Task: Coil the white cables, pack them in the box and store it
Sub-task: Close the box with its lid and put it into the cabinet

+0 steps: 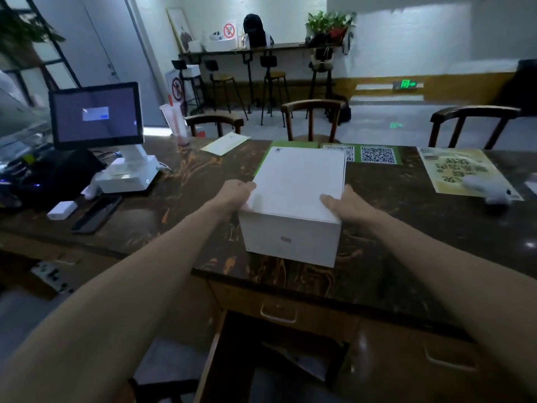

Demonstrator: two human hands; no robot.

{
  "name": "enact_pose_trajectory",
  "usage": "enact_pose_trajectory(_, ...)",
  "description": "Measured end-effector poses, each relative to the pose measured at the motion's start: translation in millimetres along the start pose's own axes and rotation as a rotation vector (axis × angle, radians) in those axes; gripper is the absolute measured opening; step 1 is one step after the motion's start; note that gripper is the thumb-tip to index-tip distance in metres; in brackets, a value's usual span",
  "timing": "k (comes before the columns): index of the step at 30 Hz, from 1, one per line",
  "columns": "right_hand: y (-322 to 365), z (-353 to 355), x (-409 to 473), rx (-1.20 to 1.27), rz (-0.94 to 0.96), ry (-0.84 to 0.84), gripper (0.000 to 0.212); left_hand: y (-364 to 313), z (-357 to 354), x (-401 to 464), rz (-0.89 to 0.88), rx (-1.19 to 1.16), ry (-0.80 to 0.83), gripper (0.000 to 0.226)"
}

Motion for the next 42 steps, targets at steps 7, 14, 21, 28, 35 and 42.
enact_pose_trajectory(7, -46, 0, 40, 0.619, -0.021, 0.192, 0.081, 13, -10, 27, 0.234, -0.329, 0.422, 0.046)
enact_pose_trajectory(14, -44, -36, 24, 1.047, 0.024, 0.068, 0.063, 34, -23, 17, 0.220, -0.619, 0.373, 0.051)
enact_pose_trajectory(21, -43, -40, -20, 1.124, -0.082, 0.115, 0.052, 58, -22, -27, 0.155, -0.641, 0.362, 0.048)
enact_pose_trajectory(28, -59, -55, -118, 1.141, -0.005, 0.109, 0.066, 95, -21, -104, 0.065, -0.643, 0.320, 0.050)
enact_pose_trajectory(35, -89, -83, -231, 1.382, -0.032, 0.178, 0.053, 160, -24, -202, 0.058, -0.781, 0.501, 0.057)
enact_pose_trajectory(42, -113, -121, -321, 1.421, -0.071, 0.319, 0.043, 222, -18, -299, 0.062, -0.860, 0.532, 0.055)
Point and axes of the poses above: each hand's wrist, its own x-axis towards the middle knuckle, its own z-axis out of the back of the hand, y = z × x, the point moved 1 cm from there along x, towards the middle knuckle, and after that the axes turned 9 degrees about x, right-handed, at the moved point
